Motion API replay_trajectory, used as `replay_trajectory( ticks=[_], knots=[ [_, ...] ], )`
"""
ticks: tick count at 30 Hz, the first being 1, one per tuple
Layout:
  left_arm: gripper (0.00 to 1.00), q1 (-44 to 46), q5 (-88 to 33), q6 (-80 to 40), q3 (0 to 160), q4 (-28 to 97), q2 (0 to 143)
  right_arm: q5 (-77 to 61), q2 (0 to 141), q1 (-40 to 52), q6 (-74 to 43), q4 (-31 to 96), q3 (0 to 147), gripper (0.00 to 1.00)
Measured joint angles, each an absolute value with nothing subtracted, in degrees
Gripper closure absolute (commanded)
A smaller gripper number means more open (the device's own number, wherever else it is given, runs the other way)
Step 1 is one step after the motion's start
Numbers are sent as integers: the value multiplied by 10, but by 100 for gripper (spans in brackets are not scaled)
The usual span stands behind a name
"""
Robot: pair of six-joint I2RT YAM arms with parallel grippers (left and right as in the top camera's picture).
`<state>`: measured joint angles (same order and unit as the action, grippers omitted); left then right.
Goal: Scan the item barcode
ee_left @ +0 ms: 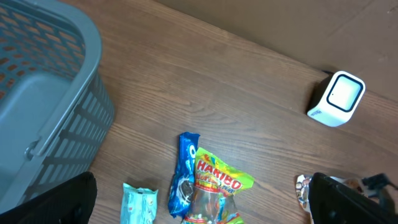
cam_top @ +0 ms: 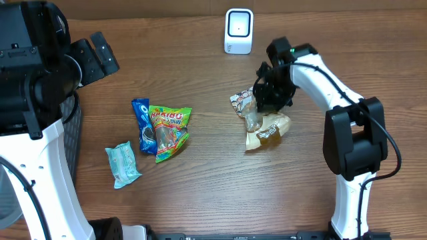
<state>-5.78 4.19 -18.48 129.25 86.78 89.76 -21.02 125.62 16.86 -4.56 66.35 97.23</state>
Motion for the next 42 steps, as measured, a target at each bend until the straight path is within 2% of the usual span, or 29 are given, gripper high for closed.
replay_trajectory(
  ticks=[2,5,6,8,11,14,15,16,18,22,28,30,38,42],
  knots=[
    [0,-58,42,-185,1293,868,898,-220,1254,163,-44,651,956,93],
    [0,-58,42,-185,1293,868,898,-204,1245,153,-44,653,947,85],
    [0,-58,42,-185,1293,868,898,-201,1244,149,-44,653,947,73],
    [0,-58,42,-185,1293,868,898,-211,1242,129,-36,658,947,61],
    [0,-58,42,-185,1293,868,898,-277,1244,101,4,719,961,46],
    [0,-58,42,-185,1293,868,898,-307,1244,74,34,749,1001,39],
    [0,-58,42,-185,1293,868,898,-311,1244,65,40,752,1013,25],
    [0,-58,42,-185,1293,868,898,-311,1244,45,47,747,1031,18],
    [0,-58,42,-185,1293,868,898,-291,1244,24,52,728,1028,11],
    [0,-58,42,-185,1293,868,898,-248,1244,1,63,670,989,8],
    [0,-58,42,-185,1293,868,898,-273,1242,4,114,600,906,9],
    [0,-58,42,-185,1293,868,898,-292,1237,4,122,571,892,14],
    [0,-58,42,-185,1293,868,898,-393,1231,9,137,495,809,74],
    [0,-58,42,-185,1293,868,898,-419,1231,22,132,497,795,90]
  ],
)
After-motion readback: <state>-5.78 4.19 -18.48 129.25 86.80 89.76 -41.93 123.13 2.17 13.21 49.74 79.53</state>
